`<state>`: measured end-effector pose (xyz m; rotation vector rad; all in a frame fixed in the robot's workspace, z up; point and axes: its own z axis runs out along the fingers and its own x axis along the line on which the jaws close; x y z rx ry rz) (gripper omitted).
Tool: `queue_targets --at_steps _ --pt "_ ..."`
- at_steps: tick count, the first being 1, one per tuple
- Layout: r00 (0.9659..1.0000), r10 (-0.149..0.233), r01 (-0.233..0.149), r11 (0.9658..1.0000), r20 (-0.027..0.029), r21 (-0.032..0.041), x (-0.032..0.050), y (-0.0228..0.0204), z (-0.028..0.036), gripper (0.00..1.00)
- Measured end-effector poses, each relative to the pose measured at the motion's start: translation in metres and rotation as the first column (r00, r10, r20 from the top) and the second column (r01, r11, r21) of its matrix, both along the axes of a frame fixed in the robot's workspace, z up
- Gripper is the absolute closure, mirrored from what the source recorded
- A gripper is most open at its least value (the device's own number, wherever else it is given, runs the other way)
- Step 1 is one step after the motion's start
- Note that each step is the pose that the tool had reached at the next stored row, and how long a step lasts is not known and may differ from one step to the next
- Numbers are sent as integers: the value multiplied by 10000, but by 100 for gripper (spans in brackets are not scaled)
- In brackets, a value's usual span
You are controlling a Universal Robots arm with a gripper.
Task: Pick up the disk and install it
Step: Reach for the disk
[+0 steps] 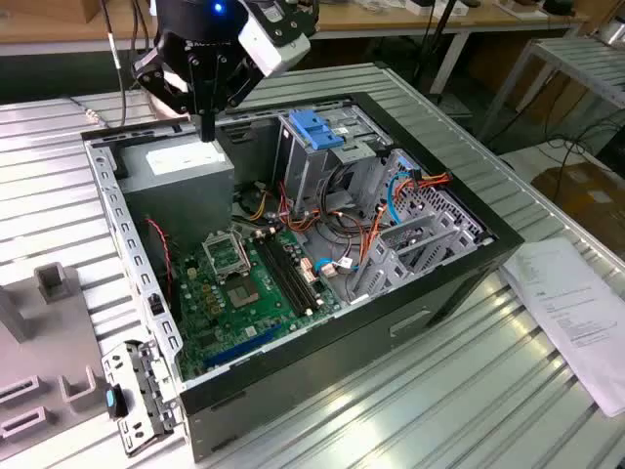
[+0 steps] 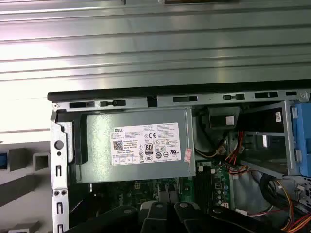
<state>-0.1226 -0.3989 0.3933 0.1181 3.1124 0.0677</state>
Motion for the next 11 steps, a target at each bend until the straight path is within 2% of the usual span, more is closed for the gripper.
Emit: queue_targets --at_steps 4,11 --pt "10000 2 -2 10000 0 -1 -88 0 0 89" --pt "10000 1 -1 10000 -2 -1 -182 0 0 89"
